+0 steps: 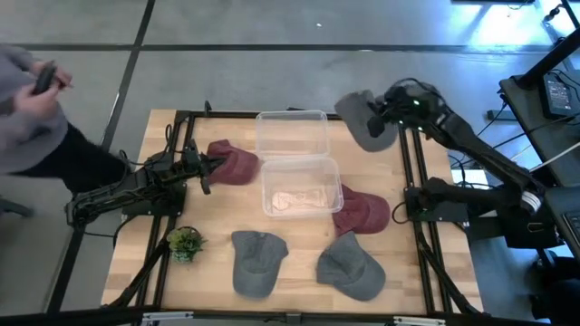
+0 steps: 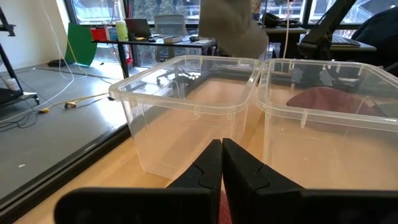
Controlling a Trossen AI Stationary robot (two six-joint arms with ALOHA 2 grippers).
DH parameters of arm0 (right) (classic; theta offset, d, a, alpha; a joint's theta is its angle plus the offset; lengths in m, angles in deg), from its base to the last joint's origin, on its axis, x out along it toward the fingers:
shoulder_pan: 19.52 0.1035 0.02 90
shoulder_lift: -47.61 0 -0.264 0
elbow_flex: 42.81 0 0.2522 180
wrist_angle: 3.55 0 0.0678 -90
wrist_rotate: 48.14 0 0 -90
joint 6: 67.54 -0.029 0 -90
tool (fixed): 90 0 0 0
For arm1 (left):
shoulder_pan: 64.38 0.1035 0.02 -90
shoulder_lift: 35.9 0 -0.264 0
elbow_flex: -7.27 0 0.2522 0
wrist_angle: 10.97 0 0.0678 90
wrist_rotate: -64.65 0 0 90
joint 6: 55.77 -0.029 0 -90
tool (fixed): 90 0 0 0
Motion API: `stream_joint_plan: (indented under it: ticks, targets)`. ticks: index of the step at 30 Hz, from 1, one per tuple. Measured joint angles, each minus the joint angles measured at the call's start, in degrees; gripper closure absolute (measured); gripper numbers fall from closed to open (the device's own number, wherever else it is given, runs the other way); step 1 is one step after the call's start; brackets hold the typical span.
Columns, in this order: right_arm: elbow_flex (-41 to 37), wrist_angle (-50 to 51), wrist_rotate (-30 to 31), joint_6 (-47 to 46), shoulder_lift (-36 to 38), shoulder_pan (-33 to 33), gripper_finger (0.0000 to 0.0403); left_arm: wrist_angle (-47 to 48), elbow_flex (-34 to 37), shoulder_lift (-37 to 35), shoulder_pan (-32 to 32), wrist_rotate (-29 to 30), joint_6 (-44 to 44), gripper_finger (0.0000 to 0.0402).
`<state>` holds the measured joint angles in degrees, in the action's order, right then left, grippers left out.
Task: Pick & Place hat
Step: Put the top gray cap into the top transparent bin
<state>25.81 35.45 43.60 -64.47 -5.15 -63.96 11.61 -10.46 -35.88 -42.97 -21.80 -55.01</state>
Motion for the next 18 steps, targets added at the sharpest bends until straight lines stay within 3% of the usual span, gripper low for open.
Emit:
stream_joint_plan:
  ticks: [5,9,18]
  targets:
    - [0.8,-9.5,-0.8,-0.7,3.2,5.4,0.0394,0.0,0.0,0.0,0.0,0.0,0.0,0.0391]
    - [0.8,-19.3,-5.1,-1.1,2.6,9.3,0.0394,0.0,0.0,0.0,0.0,0.0,0.0,0.0392]
    - [0.8,-39.6,-6.0,1.0,-9.3,17.5,0.0394,0.0,0.0,0.0,0.0,0.0,0.0,0.0392]
